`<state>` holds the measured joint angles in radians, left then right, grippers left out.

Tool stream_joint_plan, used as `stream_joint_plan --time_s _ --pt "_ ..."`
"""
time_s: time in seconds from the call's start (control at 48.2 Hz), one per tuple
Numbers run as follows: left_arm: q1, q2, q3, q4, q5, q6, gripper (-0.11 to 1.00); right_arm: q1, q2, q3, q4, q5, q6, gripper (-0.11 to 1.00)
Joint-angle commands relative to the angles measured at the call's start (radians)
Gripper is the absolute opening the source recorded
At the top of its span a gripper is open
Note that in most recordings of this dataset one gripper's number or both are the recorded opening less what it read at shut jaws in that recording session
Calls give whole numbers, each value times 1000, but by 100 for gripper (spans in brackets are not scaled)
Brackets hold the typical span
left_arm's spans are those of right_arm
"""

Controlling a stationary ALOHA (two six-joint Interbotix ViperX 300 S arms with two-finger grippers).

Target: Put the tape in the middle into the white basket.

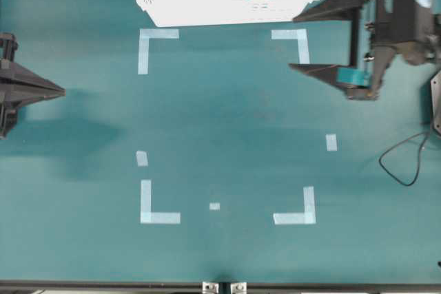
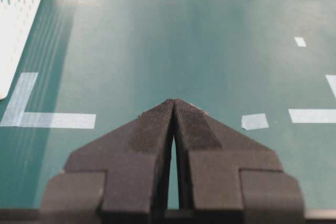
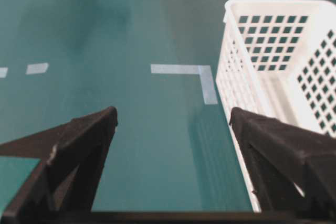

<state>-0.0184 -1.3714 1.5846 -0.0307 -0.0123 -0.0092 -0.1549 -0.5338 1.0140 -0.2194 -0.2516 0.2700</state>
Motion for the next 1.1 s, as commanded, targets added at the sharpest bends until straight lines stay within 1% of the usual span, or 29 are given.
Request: stream_joint_plan --time_s 0.0,0.311,0.477,0.726,0.872,1.079 --pt "-3 8 -12 2 -8 0 -11 2 -69 21 -2 18 2 99" --pt "-2 8 -12 2 -8 2 -11 14 -313 167 -2 150 17 99" --pt "-3 8 -12 2 -8 2 -11 28 -443 247 -3 198 41 99" --pt "-2 8 -12 2 -8 5 -11 51 -600 342 -2 270 43 99" --pt "-3 8 -12 2 -8 5 -11 54 -641 383 -2 288 43 99" --pt "-3 8 -12 2 -8 5 -11 54 -644 422 -5 295 41 99"
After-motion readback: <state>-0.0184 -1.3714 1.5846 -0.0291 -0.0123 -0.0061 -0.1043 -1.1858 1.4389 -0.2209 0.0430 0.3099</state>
